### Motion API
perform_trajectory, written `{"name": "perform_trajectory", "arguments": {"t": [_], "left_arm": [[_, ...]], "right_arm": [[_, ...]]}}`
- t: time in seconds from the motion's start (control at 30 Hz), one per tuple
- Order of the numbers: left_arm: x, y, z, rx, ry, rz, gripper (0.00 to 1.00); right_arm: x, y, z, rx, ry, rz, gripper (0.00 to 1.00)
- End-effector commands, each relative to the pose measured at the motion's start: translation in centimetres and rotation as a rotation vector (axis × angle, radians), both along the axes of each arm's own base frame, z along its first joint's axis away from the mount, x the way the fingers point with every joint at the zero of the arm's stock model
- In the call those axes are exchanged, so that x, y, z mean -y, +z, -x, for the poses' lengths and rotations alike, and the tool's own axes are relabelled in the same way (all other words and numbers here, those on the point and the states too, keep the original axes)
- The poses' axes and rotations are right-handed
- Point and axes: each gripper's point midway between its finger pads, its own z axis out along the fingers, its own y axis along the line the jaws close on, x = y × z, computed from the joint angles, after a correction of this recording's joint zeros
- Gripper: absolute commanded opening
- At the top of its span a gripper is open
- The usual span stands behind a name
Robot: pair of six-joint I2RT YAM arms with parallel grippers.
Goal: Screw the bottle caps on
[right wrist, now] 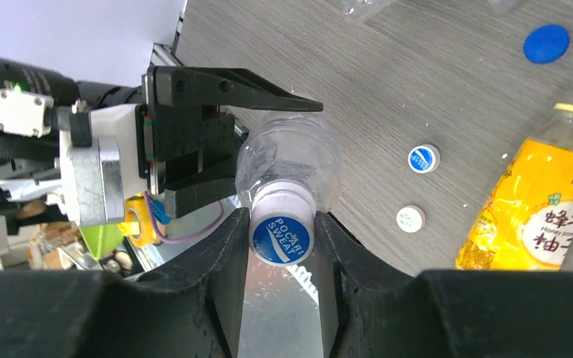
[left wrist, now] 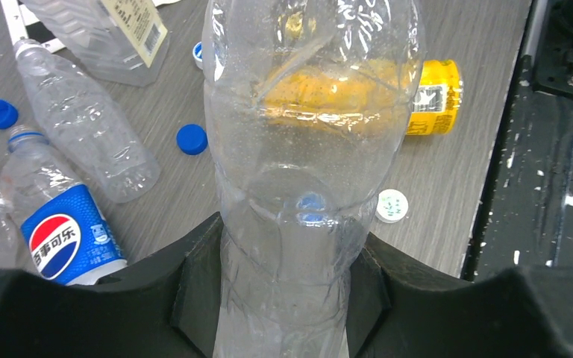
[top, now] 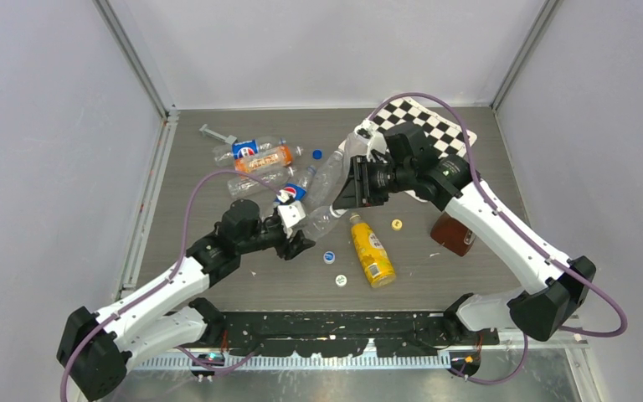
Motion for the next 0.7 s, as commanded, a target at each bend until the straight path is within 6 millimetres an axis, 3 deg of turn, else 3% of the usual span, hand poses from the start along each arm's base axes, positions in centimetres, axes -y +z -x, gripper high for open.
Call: {"name": "perform_trajectory", "arguments": {"t": [0.0, 0.3, 0.67], "left_arm": [[1.7, 8.9, -1.2, 0.305, -0.029, 0.209, 0.00], [1.4, 8.8, -2.2, 0.338, 0.027, 0.211, 0.00], [0.9, 8.1, -3.1, 0.350, 0.082, 0.195, 0.00]], "right_arm": [[-1.4, -1.6, 0.6, -0.155, -0.071, 0.014, 0.01], [-1.0, -1.7, -1.0, -0.197, -0.267, 0.014, 0.04], [-0.6, -0.6, -2.4, -0.183, -0.372, -0.003, 0.19]]}}
